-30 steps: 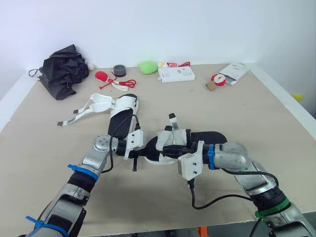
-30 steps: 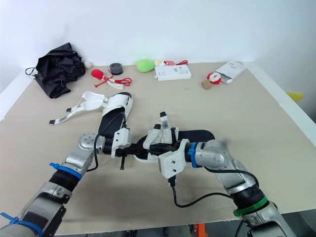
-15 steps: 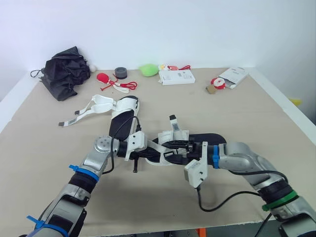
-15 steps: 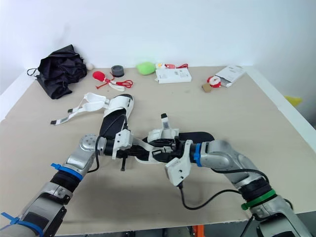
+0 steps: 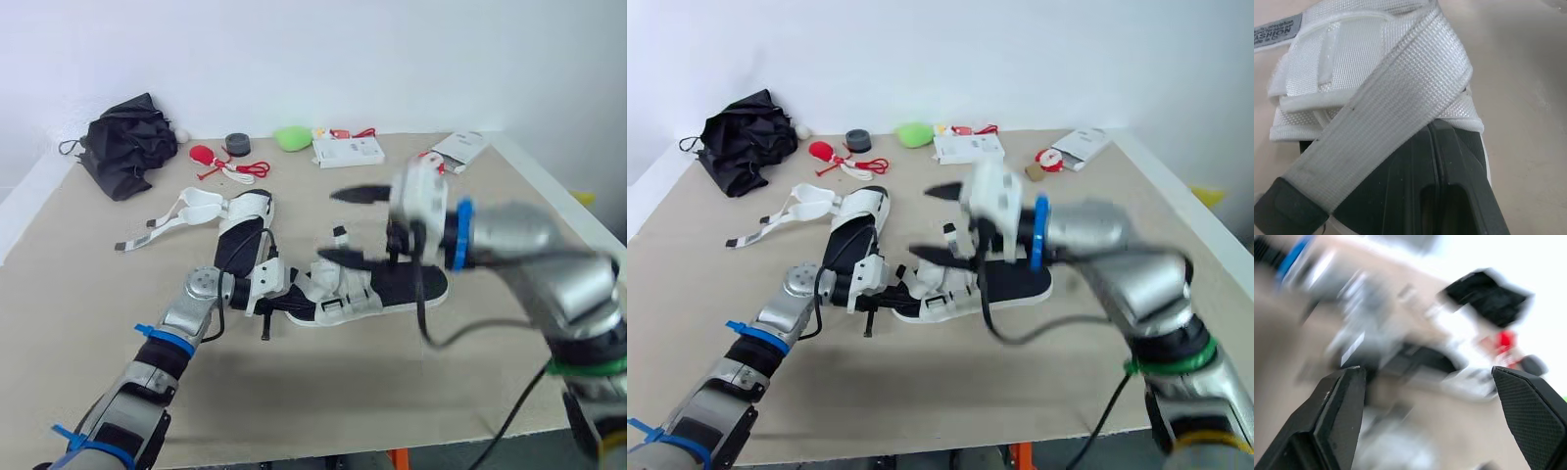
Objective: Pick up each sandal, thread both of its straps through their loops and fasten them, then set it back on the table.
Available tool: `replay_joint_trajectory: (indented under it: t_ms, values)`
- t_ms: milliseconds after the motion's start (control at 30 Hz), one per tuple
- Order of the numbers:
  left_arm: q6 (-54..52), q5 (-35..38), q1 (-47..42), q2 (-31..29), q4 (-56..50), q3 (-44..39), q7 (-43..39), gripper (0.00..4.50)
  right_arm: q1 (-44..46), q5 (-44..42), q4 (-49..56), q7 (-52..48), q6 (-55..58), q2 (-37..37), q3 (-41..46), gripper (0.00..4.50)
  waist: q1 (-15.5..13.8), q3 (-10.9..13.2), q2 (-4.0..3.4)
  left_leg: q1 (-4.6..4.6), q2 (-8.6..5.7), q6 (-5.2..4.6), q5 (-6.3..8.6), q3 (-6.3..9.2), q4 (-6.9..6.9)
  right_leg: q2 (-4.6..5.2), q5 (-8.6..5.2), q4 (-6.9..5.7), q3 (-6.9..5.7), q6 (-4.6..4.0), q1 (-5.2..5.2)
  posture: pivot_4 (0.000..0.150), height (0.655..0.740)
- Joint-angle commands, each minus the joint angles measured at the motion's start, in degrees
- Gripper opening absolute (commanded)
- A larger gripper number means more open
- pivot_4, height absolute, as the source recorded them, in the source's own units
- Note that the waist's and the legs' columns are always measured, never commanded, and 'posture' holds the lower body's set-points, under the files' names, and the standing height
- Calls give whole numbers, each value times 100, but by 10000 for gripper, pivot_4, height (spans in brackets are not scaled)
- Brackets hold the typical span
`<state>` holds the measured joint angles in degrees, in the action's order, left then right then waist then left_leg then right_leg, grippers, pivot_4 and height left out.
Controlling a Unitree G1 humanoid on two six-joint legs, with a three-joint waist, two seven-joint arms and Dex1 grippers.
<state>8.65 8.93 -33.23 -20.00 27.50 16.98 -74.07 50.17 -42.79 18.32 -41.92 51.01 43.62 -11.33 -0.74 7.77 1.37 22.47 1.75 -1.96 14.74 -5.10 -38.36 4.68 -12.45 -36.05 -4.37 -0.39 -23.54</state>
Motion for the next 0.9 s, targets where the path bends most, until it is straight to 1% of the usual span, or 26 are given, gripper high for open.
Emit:
replay_joint_trajectory:
  t_ms: [33,100,233,267,300,433,600,767,833,900]
  values:
    - [-192,-442,269,-82,421,340,-12,0,592,-645,-898,438,2713,-535,-48,44290,-8,0,-1,1,0,0,0,0,0,1,0,0,-1,-1,0,1500,7400]
    - [-189,-445,290,-76,409,338,-1,0,691,-685,-1138,537,3351,-766,-79,44290,10,-6,-16,24,-4,4,6,-4,5,22,-11,1,-24,-9,-1,1500,7400]
    - [-200,-445,335,-77,370,329,16,0,752,-681,-1217,617,3885,-1078,-38,44290,4,-7,-27,72,-7,1,7,2,-5,32,-5,-1,-49,0,-16,1500,7400]
    - [-207,-443,349,-80,356,328,22,0,764,-712,-1243,624,4010,-1151,4,44290,5,-7,-27,81,-13,-2,7,2,-8,35,10,-1,-49,26,-22,1500,7400]
    - [-208,-443,359,-82,349,327,29,0,768,-696,-1250,638,4085,-1217,21,44290,7,-7,-28,82,-14,-3,7,2,-9,35,11,-1,-50,28,-22,1500,7400]
    - [-216,-440,399,-91,316,334,47,0,806,-672,-1348,654,4149,-1345,-24,44290,7,-7,-28,82,-15,-10,3,6,-10,28,11,-1,-60,45,-18,1500,7400]
    - [-233,-439,445,-75,259,351,66,0,870,-391,-1635,649,4147,-1545,-210,44290,11,-7,-27,81,-15,-10,3,6,-10,22,9,-1,-71,53,-15,1500,7400]
    - [-257,-433,514,-89,173,367,83,0,947,-79,-1925,528,3987,-1529,-387,44290,11,-7,-27,81,-15,-10,2,5,-12,20,8,-1,-74,62,-13,1500,7400]
    - [-265,-433,528,-97,154,370,92,0,978,-1,-2007,446,3928,-1485,-454,44290,11,-7,-27,81,-15,-10,2,5,-12,20,-11,-1,-74,93,-13,1500,7400]
    - [-272,-431,537,-105,141,368,96,0,991,49,-2045,381,3907,-1470,-493,44290,11,-7,-27,81,-15,-10,2,6,-12,20,-14,-1,-74,97,-13,1500,7400]
